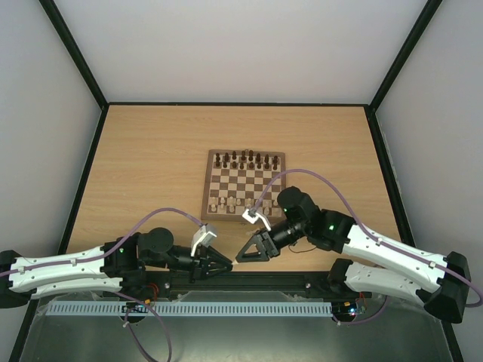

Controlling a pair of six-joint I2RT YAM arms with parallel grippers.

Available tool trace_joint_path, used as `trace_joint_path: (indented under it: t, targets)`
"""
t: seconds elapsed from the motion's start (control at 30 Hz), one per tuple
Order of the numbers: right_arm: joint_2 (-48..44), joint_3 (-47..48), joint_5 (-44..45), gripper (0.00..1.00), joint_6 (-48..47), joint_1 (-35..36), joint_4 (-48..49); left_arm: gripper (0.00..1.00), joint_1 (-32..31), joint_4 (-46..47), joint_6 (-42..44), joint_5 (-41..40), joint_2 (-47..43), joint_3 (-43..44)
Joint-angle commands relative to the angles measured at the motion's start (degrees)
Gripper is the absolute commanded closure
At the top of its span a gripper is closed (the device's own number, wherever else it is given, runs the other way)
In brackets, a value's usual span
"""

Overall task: Set up the chess pieces on the board
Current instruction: Place the chess piece on the chessboard.

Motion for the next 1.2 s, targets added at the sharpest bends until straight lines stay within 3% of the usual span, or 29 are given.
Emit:
trace_joint_path:
  t: [0.0,0.93,1.17]
  targets:
    - [0.2,-1.1,-1.0,0.60,0.4,2.0,1.6,0.83,-0.2,2.4,0.6,1.8,-0.4,-1.0]
    - [1.8,-1.5,1.7,0.68,1.1,5.2,3.3,0.82,-0.2,3.9,0.0,1.3,0.9,-1.9]
    - [1.9,-1.6,2.0,0.81,1.2,5.2,3.4,0.81,-0.2,3.6,-0.2,0.5,0.2,-2.2]
